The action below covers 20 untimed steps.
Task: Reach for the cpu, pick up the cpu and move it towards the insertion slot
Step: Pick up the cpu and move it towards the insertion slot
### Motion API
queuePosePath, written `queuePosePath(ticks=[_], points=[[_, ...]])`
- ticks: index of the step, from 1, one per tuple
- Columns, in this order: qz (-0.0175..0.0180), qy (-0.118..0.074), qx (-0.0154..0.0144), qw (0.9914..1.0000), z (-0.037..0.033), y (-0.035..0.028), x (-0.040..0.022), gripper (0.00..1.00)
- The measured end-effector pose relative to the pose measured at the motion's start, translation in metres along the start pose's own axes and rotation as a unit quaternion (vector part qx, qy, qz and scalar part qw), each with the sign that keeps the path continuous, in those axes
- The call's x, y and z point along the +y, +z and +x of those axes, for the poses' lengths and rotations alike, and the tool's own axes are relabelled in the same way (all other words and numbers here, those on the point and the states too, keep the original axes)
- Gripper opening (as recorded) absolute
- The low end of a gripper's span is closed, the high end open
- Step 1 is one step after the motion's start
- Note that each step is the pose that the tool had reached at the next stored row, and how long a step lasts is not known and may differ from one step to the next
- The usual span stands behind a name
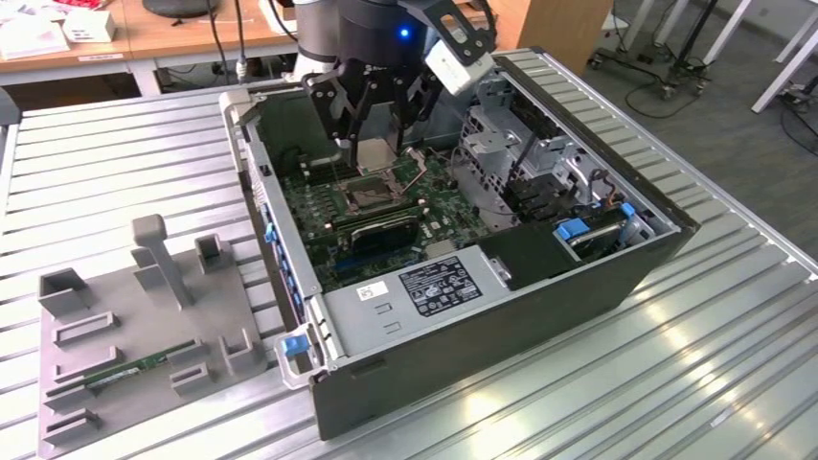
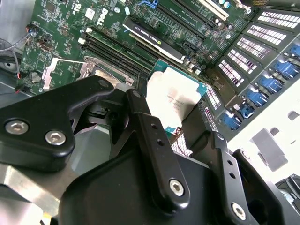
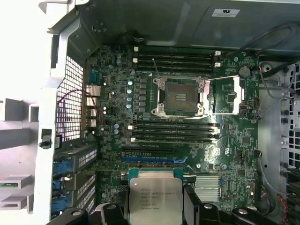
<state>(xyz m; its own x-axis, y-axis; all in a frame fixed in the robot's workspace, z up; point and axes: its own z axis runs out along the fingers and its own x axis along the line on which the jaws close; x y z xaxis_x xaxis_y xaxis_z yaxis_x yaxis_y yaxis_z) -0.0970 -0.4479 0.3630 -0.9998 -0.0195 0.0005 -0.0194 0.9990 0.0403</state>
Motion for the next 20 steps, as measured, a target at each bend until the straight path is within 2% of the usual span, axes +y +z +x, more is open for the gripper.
queuePosePath(ticks=[8,20], points=[[0.0,0.0,0.0,1.0,-0.0032,0.0,0.0,0.54],[-0.0001,0.0,0.0,1.0,-0.0219,0.0006,-0.0001,0.54]])
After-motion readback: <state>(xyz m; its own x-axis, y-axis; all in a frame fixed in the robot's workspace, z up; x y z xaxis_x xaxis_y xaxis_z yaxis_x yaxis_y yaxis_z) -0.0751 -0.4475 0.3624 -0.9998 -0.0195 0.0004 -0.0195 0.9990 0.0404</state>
